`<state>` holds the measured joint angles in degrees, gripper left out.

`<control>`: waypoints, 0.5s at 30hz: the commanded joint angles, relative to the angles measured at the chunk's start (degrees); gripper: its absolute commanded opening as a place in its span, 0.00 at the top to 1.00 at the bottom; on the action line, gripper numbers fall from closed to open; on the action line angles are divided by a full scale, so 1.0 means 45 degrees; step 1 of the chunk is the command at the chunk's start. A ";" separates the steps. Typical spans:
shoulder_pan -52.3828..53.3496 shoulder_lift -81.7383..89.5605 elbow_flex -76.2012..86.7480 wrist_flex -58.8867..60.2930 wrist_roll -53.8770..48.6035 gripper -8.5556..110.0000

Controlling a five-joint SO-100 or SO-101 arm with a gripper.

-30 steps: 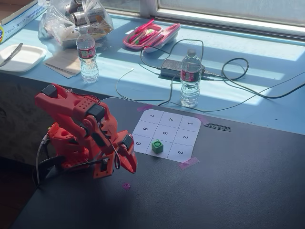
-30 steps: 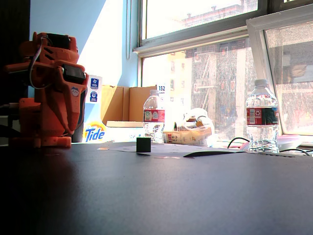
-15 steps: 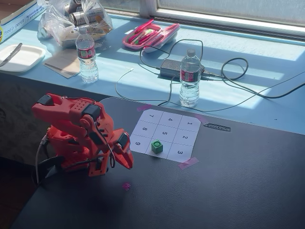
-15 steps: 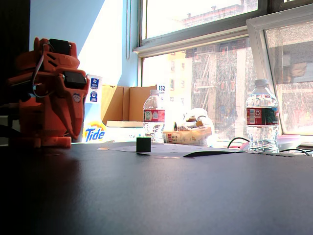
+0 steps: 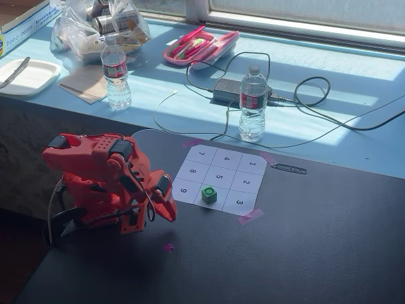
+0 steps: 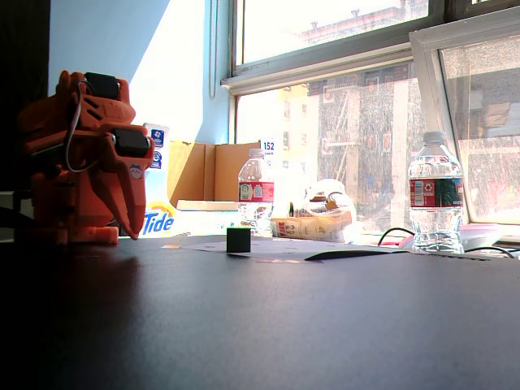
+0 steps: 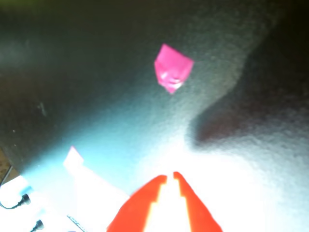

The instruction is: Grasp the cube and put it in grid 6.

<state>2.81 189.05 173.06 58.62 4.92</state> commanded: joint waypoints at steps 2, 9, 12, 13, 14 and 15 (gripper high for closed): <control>0.0039 0.0039 0.0078 -0.0254 -0.0332 0.93; -0.0039 0.0039 0.0508 -0.0332 -0.0625 0.93; -0.0078 0.0039 0.0508 -0.0332 -0.0664 0.93; -0.0098 0.0039 0.0508 -0.0332 -0.0684 0.93; -0.0098 0.0039 0.0508 -0.0332 -0.0703 0.93; -0.0098 0.0039 0.0508 -0.0332 -0.0703 0.93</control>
<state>2.90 189.05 174.29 58.10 2.55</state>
